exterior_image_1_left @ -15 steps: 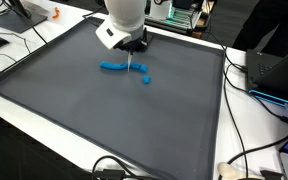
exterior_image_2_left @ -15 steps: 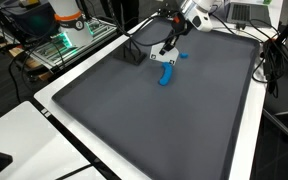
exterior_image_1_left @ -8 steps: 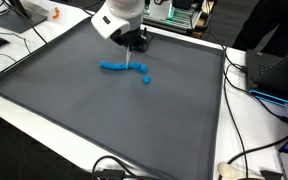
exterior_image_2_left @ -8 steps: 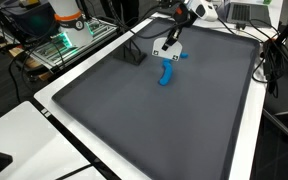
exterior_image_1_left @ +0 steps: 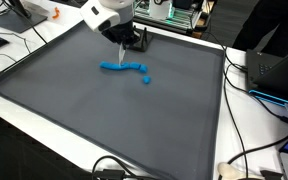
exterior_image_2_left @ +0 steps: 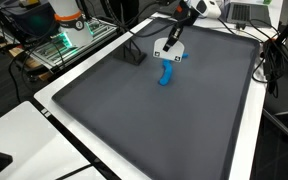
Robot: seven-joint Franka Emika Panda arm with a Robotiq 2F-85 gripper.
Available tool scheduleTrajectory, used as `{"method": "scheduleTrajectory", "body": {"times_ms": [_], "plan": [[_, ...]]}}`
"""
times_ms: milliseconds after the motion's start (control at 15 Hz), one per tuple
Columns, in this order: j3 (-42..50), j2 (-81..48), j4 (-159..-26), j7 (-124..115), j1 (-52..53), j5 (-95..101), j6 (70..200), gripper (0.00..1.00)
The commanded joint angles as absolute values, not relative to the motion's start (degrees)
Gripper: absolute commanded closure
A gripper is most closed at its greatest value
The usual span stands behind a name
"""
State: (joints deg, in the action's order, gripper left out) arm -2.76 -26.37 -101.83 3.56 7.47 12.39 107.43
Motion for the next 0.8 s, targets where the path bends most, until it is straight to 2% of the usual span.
{"method": "scheduleTrajectory", "body": {"times_ms": [0, 733], "plan": [[-2.49, -26.38, -103.17, 2.64, 7.02, 13.58, 111.12, 0.99], [-0.80, -28.97, -102.94, -0.85, 7.65, 15.67, 116.23, 0.99]]}}
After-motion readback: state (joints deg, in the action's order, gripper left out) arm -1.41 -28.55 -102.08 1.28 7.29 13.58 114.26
